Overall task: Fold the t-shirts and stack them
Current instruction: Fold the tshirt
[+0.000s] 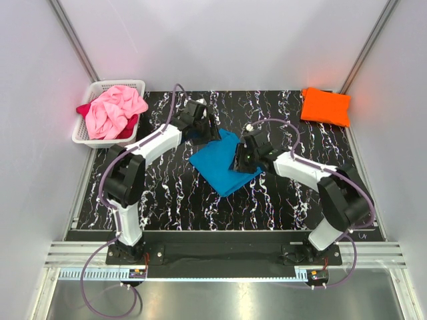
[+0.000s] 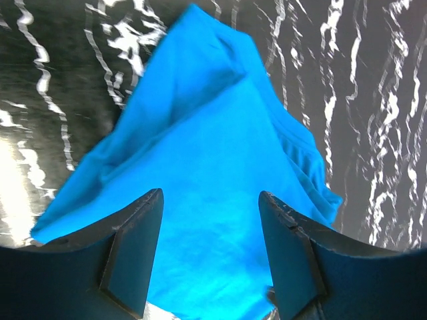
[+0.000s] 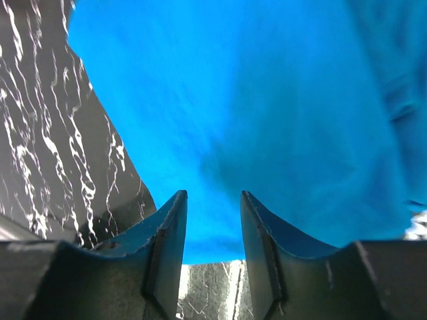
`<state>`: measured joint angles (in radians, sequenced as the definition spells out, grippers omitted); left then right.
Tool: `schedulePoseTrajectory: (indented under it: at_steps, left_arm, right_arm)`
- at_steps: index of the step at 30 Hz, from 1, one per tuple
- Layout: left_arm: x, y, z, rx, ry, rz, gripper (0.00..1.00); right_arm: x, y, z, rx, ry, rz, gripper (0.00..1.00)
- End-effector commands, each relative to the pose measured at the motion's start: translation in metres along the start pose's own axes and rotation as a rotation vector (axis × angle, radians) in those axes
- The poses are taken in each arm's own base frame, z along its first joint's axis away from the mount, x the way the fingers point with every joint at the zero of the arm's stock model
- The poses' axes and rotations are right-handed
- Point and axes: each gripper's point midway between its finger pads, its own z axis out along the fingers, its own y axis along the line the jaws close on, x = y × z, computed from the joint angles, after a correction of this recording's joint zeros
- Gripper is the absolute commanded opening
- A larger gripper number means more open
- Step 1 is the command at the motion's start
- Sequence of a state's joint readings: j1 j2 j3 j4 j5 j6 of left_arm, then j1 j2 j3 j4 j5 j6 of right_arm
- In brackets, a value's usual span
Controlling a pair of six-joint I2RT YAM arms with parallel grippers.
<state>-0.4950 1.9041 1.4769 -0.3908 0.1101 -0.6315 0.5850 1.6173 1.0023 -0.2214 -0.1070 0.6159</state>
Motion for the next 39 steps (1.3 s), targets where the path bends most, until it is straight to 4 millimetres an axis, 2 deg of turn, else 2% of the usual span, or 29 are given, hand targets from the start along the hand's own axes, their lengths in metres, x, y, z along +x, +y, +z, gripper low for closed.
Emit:
schedulePoseTrajectory:
  at_steps: [1,5,11,17,21,24,28,29,34,39]
  left_arm:
    - [-0.009,-0.036,-0.015,0.117,-0.012,0.051,0.64]
    - [0.008,-0.041,-0.001,0.133,0.044,0.065,0.64]
    - [0.028,-0.030,0.026,0.110,0.119,0.046,0.64]
    - [0.040,-0.024,0.046,0.096,0.176,0.035,0.64]
    - [0.043,-0.020,0.057,0.079,0.194,0.026,0.64]
    - [0.043,-0.005,0.063,0.001,0.182,0.025,0.64]
    - [0.037,0.016,0.067,-0.102,0.150,0.008,0.64]
    - [0.034,0.023,0.069,-0.133,0.136,0.002,0.64]
    - [0.037,0.048,0.076,-0.234,0.147,-0.053,0.64]
    - [0.045,0.074,0.070,-0.330,0.151,-0.102,0.64]
  right_arm:
    - [0.005,0.029,0.008,-0.132,0.023,0.001,0.44]
    - [0.009,0.037,0.013,-0.158,0.038,0.005,0.43]
    - [0.022,0.032,0.017,-0.146,0.073,0.036,0.40]
    - [0.041,0.018,0.018,-0.110,0.102,0.085,0.38]
    - [0.062,-0.002,0.026,-0.048,0.151,0.137,0.36]
    - [0.075,-0.019,0.030,0.022,0.177,0.194,0.35]
    - [0.083,-0.039,0.030,0.134,0.187,0.226,0.35]
    - [0.087,-0.049,0.028,0.191,0.198,0.218,0.35]
    - [0.082,-0.070,0.022,0.351,0.208,0.193,0.35]
    - [0.074,-0.075,0.022,0.398,0.199,0.184,0.35]
